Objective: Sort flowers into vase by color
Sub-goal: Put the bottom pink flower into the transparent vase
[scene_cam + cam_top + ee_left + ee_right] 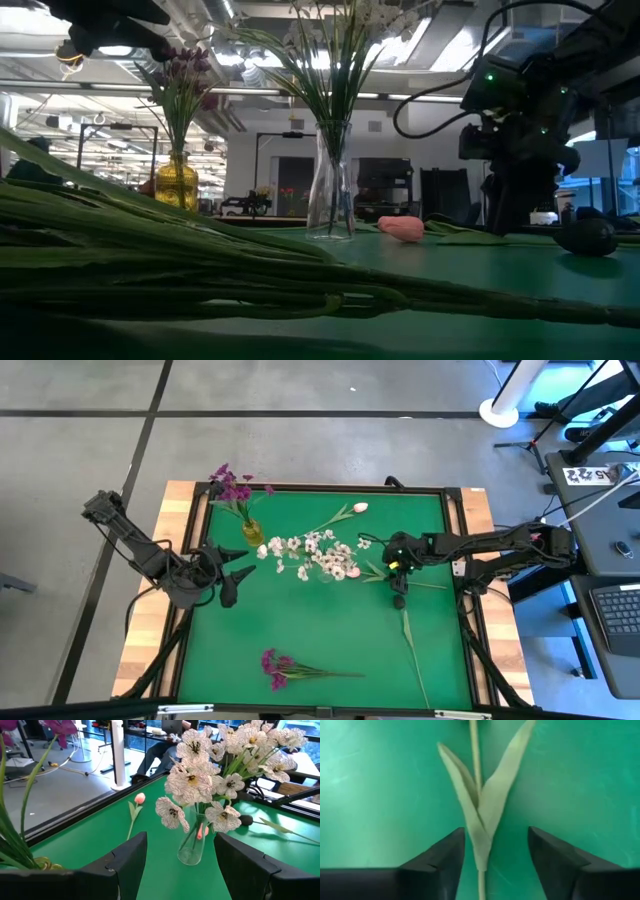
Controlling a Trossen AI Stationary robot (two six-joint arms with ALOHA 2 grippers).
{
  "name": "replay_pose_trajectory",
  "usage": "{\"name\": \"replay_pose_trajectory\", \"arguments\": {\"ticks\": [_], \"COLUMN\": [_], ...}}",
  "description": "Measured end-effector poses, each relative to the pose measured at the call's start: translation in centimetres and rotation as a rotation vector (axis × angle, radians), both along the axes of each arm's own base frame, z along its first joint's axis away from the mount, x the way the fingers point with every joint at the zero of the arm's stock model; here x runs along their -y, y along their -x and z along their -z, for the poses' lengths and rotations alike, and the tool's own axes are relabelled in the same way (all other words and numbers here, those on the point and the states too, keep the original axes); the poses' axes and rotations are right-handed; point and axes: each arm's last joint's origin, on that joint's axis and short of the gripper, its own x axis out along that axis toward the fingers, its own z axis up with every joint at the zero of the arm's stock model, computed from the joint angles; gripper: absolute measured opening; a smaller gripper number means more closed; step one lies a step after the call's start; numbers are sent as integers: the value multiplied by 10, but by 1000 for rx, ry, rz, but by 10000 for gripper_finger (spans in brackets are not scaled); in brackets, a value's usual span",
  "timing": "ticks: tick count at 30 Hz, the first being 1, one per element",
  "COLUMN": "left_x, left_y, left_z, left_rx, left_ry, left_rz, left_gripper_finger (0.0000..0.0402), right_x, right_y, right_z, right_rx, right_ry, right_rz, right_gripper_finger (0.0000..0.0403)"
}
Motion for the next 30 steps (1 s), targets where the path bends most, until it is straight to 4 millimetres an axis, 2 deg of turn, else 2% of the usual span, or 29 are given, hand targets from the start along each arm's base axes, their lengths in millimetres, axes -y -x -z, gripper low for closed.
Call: {"name": "replay_pose_trajectory", "arguments": {"ticks": [4,8,14,18,22,26,30], "left_x": [0,0,-1,-1,-1,-1,-1], "left_y": [0,0,0,0,0,0,0], "left_z": [0,0,0,0,0,0,0], "left_rx": [2,3,5,6,7,9,9], "left_ry": [-4,-5,-10,-7,-6,-3,-3], "left_rz": [-6,-8,-16,-16,-17,-17,-17], "left_gripper_finger": [227,227,227,227,227,227,227], "right_x": [-2,-11,-25,-26,-25,-25,-24], "right_y": [0,-3,-11,-15,-16,-17,-21], "right_z": [0,-1,4,13,20,18,13], "right_rx": [4,16,19,-28,-64,-61,-51], "right_ry": [-16,0,88,113,112,115,124], "right_rz": [-21,-73,-87,-65,-50,-50,-57], "right_gripper_finger": [176,164,191,210,211,176,112]}}
